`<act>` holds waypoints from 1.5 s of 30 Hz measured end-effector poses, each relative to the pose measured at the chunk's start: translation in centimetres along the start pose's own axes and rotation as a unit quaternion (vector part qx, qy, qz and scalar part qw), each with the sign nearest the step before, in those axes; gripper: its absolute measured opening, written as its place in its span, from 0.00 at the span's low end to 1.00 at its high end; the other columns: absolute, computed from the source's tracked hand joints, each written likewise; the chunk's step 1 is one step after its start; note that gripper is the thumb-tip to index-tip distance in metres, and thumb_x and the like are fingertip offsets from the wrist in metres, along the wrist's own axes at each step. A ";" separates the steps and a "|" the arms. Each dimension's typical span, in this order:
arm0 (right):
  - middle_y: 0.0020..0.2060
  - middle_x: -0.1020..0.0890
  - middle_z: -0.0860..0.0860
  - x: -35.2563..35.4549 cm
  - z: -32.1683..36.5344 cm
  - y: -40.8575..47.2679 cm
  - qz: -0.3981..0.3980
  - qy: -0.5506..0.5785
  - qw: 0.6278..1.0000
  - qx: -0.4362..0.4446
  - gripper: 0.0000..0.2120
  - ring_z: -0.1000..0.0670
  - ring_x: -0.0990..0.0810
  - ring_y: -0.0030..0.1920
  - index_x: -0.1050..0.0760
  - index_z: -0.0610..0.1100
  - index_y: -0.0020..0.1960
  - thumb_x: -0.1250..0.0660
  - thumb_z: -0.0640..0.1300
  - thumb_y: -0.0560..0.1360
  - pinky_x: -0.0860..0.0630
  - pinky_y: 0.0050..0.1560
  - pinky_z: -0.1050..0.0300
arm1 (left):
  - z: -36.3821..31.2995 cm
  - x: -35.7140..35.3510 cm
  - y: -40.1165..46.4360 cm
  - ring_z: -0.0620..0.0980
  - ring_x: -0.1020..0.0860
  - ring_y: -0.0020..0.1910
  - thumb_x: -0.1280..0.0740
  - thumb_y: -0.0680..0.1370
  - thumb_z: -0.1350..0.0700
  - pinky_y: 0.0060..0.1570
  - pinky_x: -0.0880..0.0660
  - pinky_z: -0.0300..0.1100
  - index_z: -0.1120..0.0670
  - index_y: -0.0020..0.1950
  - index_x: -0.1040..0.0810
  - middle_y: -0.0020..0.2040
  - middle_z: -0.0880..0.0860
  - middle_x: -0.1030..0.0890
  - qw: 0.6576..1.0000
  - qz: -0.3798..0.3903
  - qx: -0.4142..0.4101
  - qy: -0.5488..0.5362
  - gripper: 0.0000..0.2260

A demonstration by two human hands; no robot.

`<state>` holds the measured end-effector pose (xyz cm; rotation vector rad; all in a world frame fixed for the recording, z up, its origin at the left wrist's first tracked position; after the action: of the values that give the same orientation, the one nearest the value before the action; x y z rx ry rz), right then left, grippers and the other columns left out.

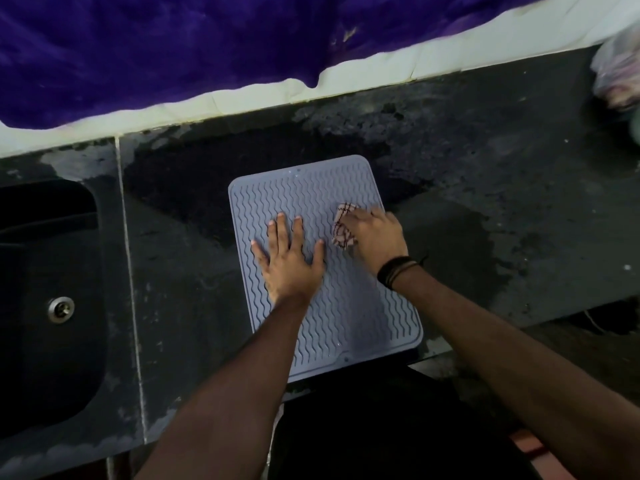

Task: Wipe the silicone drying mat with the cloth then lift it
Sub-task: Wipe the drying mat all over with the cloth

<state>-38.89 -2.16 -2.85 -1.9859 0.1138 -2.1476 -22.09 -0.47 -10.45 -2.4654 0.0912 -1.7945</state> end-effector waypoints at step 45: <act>0.64 0.24 0.53 -2.7 6.0 -14.3 -0.032 0.014 0.996 -0.077 0.25 0.43 0.26 0.53 0.25 0.52 0.65 0.32 0.41 0.69 0.27 0.48 0.48 | -0.2 1.1 -0.2 0.54 0.59 0.83 0.52 0.82 0.30 0.77 0.64 0.66 0.49 0.85 0.49 0.85 0.53 0.55 0.999 0.050 -0.020 -0.003 0.37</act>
<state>-34.22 12.87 -2.07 -2.0683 0.2290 -2.2706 -21.96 -0.34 -9.36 -2.4455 0.2491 -1.7608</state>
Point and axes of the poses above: each hand's wrist, its own y-axis towards the middle knuckle, its own x-axis out of the back of the hand, z = x × y, the point moved 3 cm from there along y, towards the middle knuckle
